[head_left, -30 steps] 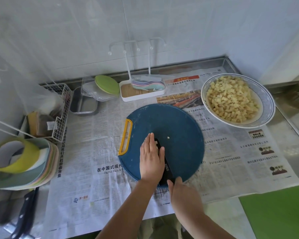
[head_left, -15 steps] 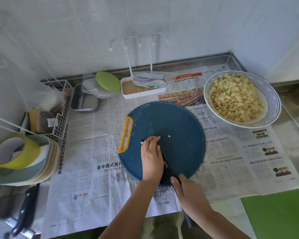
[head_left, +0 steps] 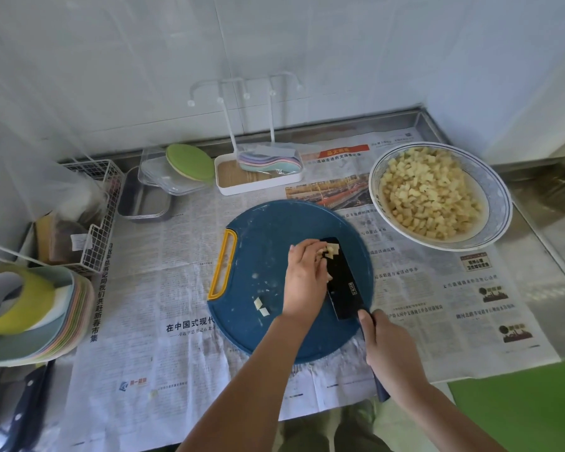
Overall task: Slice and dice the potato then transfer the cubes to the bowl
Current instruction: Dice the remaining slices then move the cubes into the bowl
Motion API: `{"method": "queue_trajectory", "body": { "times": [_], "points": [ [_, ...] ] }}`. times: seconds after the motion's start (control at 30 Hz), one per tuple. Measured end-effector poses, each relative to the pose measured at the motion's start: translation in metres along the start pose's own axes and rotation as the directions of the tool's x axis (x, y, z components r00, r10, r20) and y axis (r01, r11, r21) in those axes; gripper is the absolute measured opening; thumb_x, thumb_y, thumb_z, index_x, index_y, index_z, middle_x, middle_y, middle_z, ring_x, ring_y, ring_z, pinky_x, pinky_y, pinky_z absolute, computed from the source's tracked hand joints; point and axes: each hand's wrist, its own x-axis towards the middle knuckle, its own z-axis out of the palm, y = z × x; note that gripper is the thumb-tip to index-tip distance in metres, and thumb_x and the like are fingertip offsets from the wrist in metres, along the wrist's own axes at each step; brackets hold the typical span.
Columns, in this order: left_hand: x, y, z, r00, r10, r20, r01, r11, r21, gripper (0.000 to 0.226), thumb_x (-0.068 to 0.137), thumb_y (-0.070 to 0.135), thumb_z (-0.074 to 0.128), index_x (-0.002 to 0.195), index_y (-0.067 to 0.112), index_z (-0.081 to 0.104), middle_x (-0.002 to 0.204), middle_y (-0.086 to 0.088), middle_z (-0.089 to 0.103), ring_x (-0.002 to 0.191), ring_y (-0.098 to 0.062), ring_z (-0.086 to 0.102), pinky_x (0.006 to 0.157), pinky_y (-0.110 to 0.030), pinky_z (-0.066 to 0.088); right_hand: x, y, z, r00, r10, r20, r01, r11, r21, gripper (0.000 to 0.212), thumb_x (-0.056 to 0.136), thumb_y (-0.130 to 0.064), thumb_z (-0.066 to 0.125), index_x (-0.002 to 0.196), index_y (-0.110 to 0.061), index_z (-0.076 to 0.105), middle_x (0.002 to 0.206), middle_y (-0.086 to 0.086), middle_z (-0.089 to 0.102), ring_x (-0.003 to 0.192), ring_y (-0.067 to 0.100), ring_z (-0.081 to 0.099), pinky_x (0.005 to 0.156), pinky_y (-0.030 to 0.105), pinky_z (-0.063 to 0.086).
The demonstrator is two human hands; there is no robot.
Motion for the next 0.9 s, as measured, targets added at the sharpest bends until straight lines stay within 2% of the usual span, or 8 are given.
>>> {"method": "queue_trajectory", "body": {
  "times": [0.2,0.33,0.43,0.57,0.63,0.73,0.8,0.9],
  "points": [
    [-0.015,-0.012,-0.027,0.987,-0.103,-0.127,0.105,0.994,0.013,0.030,0.098,0.011,0.050,0.126,0.009,0.057,0.132,0.004,0.047,0.129,0.005,0.028,0.115,-0.050,0.026,0.014,0.003,-0.006,1.000,-0.012,-0.019,0.008,0.980,-0.198,0.039,0.102,-0.045,0.020,0.093,-0.020,0.049,0.058,-0.005,0.054,0.052,0.009,0.058,0.050,0.023,0.048],
    [-0.038,-0.027,-0.040,0.917,-0.228,-0.328,0.289,0.945,0.150,0.041,0.099,0.017,0.046,0.139,0.007,0.044,0.142,-0.013,0.043,0.136,-0.023,0.031,0.115,-0.052,0.023,0.014,-0.001,-0.005,0.995,-0.099,0.005,0.095,0.940,-0.328,0.046,0.100,-0.049,0.009,0.098,-0.023,0.047,0.061,-0.007,0.054,0.050,0.006,0.052,0.049,0.021,0.044],
    [-0.046,-0.023,-0.035,0.925,-0.296,-0.240,0.353,0.902,0.247,0.063,0.100,0.043,0.036,0.150,0.006,0.024,0.153,-0.014,0.029,0.144,-0.028,0.022,0.120,-0.038,0.013,0.014,-0.005,-0.005,0.979,-0.191,-0.071,0.151,0.914,-0.376,0.061,0.098,-0.050,0.001,0.090,-0.019,0.053,0.046,-0.007,0.033,0.036,0.003,0.029,0.036,0.018,0.021],
    [-0.032,-0.018,-0.023,0.970,-0.225,-0.095,0.244,0.908,0.341,0.082,0.090,0.063,0.015,0.153,0.010,0.015,0.158,-0.007,0.020,0.147,-0.019,0.013,0.117,-0.024,0.000,0.006,-0.013,0.002,0.974,-0.220,0.057,0.226,0.916,-0.333,0.041,0.103,-0.046,0.010,0.104,-0.021,0.043,0.061,-0.007,0.048,0.050,0.008,0.048,0.047,0.022,0.039],
    [-0.025,-0.015,-0.018,0.975,-0.212,-0.068,0.223,0.917,0.331,0.080,0.090,0.061,0.018,0.151,0.010,0.024,0.156,-0.006,0.027,0.146,-0.020,0.018,0.119,-0.028,0.006,-0.002,-0.024,0.010,0.965,-0.232,0.119,0.260,0.892,-0.370,0.039,0.104,-0.045,0.014,0.101,-0.019,0.044,0.054,-0.008,0.036,0.041,0.009,0.036,0.040,0.023,0.031],
    [-0.025,-0.014,-0.015,0.971,-0.197,-0.138,0.230,0.930,0.287,0.060,0.095,0.045,0.033,0.140,0.006,0.044,0.142,-0.009,0.045,0.136,-0.026,0.036,0.113,-0.044,0.033,-0.007,-0.032,0.013,0.975,-0.132,0.180,0.180,0.941,-0.285,0.052,0.100,-0.048,0.017,0.073,-0.019,0.050,0.040,-0.010,0.012,0.029,0.007,0.006,0.034,0.015,0.003],
    [-0.027,-0.016,-0.015,0.960,-0.209,-0.188,0.247,0.947,0.206,0.043,0.100,0.029,0.044,0.136,0.006,0.048,0.140,-0.008,0.047,0.132,-0.024,0.041,0.105,-0.045,0.041,-0.007,-0.025,0.019,0.970,-0.192,0.151,0.220,0.954,-0.203,0.066,0.096,-0.061,-0.005,0.074,-0.023,0.044,0.039,-0.010,0.019,0.028,0.007,0.018,0.032,0.017,0.009],
    [-0.026,-0.014,-0.015,0.947,-0.247,-0.206,0.267,0.961,0.077,0.039,0.102,0.019,0.041,0.139,0.007,0.047,0.146,-0.004,0.041,0.136,-0.019,0.035,0.111,-0.043,0.035,-0.008,-0.016,0.023,0.939,-0.334,0.083,0.343,0.928,-0.147,0.080,0.071,-0.075,-0.028,0.087,-0.028,0.035,0.049,-0.010,0.035,0.039,0.006,0.036,0.040,0.020,0.027]
  ]
}}
